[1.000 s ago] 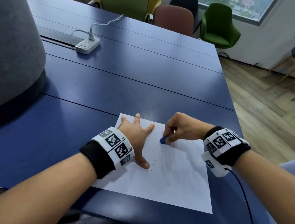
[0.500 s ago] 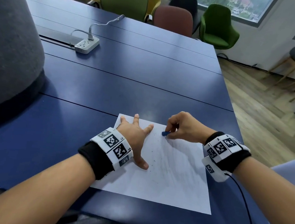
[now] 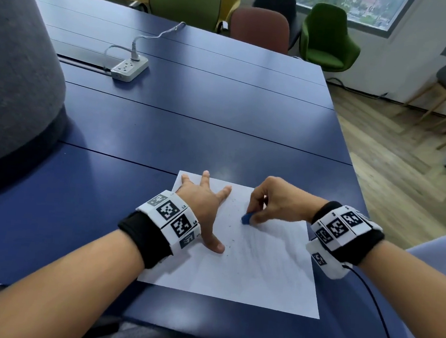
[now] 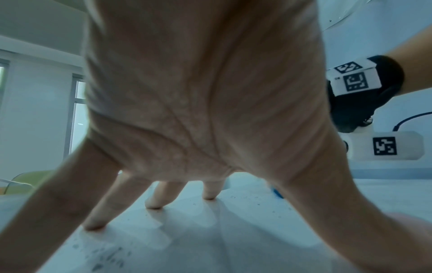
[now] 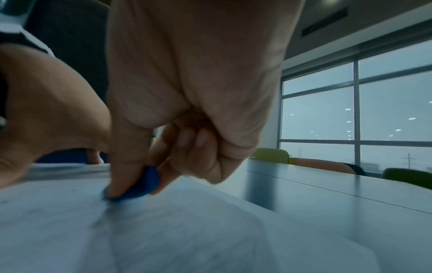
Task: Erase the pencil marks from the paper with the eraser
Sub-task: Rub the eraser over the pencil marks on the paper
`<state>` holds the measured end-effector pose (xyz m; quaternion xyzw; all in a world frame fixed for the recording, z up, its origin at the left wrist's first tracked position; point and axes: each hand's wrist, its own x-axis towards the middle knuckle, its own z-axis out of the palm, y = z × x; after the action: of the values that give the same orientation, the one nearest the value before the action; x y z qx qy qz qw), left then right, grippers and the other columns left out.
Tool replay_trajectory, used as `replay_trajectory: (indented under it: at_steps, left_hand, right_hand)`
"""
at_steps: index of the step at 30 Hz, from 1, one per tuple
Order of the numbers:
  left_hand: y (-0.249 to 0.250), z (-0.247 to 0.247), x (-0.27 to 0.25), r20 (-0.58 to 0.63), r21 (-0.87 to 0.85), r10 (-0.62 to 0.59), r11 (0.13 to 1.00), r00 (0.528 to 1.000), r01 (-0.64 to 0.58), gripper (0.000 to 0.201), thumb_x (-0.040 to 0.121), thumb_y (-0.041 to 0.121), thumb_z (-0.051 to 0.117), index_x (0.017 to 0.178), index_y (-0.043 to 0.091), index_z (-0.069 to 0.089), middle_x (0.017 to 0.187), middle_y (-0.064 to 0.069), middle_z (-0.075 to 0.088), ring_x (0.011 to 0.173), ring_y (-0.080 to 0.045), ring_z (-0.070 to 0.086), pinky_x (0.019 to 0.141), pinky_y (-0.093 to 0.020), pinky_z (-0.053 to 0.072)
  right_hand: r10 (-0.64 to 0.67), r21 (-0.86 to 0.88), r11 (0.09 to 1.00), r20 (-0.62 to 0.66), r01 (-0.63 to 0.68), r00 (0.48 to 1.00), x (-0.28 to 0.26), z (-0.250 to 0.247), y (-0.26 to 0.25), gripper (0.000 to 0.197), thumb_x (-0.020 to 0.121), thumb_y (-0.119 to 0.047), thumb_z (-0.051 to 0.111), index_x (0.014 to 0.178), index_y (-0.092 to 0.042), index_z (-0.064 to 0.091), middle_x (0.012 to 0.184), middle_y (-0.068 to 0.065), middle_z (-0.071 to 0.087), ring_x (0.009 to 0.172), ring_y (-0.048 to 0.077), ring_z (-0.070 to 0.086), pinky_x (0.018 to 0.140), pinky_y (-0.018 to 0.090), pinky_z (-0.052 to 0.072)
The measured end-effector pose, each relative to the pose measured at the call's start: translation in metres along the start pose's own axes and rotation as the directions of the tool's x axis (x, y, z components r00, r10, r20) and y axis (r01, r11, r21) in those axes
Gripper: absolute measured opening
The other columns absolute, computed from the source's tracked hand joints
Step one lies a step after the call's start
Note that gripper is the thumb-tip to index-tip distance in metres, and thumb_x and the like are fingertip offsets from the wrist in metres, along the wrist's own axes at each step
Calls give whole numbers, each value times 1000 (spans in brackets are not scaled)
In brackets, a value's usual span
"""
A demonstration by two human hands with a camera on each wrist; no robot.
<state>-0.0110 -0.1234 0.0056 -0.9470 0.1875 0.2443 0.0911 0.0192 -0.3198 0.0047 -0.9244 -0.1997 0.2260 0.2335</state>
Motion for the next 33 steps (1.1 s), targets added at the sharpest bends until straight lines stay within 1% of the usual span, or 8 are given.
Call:
replay_trajectory:
  at_steps: [3, 7, 12, 17, 21, 26, 30, 33]
  left_hand:
    - [0, 0, 0, -4, 7, -1, 1000, 1000, 1, 133, 60, 78, 70, 155, 30, -10, 158, -28, -7, 144, -49, 7, 116, -51, 15]
    - [-1, 0, 1, 5, 7, -1, 1000, 1000, 1, 133, 60, 78, 70, 155, 29, -11, 158, -29, -7, 144, -48, 6, 116, -52, 14]
    - [-2, 2, 3, -1, -5, -4, 1000, 1000, 4, 134, 58, 78, 70, 155, 30, -10, 158, -28, -8, 143, -50, 6, 116, -53, 12]
    - [-2, 1, 4, 7, -20, -10, 1000, 1000, 10, 136, 57, 78, 71, 154, 32, -11, 158, -27, -11, 142, -53, 6, 115, -52, 17]
    - [-2, 2, 5, 2, -10, -3, 1000, 1000, 3, 134, 59, 78, 70, 154, 31, -11, 158, -27, -10, 143, -51, 6, 116, -52, 17]
    - [-2, 3, 6, 8, -13, -10, 1000, 1000, 11, 136, 57, 78, 71, 154, 31, -11, 158, -28, -10, 142, -54, 6, 116, -53, 18]
    - [-2, 2, 5, 4, -10, -8, 1000, 1000, 8, 135, 58, 79, 70, 154, 31, -12, 158, -28, -11, 143, -53, 7, 116, -52, 15]
    - [-2, 3, 6, 4, -2, -11, 1000, 1000, 11, 136, 57, 79, 70, 154, 30, -12, 158, -29, -10, 142, -53, 8, 117, -53, 13]
  right_hand:
    - [-6, 44, 999, -108, 11, 994, -2, 5, 1, 12, 71, -13, 83, 70, -12, 72, 72, 7, 70, 59, 10, 54, 59, 27, 47]
    - [-17, 14, 1000, 127, 15, 992, -11, 7, -7, 10, 69, -17, 84, 74, -16, 75, 75, 2, 72, 60, 5, 54, 60, 21, 46]
    - [3, 36, 999, -165, 3, 986, 1, 5, 1, 13, 73, -14, 82, 70, -10, 71, 70, 3, 68, 53, 3, 50, 53, 17, 41]
    - [-20, -9, 1000, 84, 21, 996, -10, 7, -7, 11, 70, -14, 83, 71, -18, 72, 74, 5, 70, 58, 5, 52, 59, 20, 46]
    - [-17, -3, 1000, -154, 17, 988, -4, 8, -4, 10, 73, -14, 82, 72, -12, 72, 69, -5, 67, 56, 3, 53, 55, 15, 41]
    - [-42, -26, 999, 190, 48, 981, -25, 17, -19, 9, 71, -14, 82, 74, -12, 74, 77, 1, 73, 62, 5, 55, 60, 18, 46]
    - [-8, -1, 1000, -49, 8, 999, -19, 15, -11, 9, 72, -14, 81, 75, -13, 74, 74, -2, 71, 63, 5, 56, 59, 12, 44]
    - [-60, 17, 998, 111, 59, 992, -30, 18, -17, 9, 72, -12, 81, 75, -11, 73, 76, 1, 70, 57, 2, 51, 56, 9, 38]
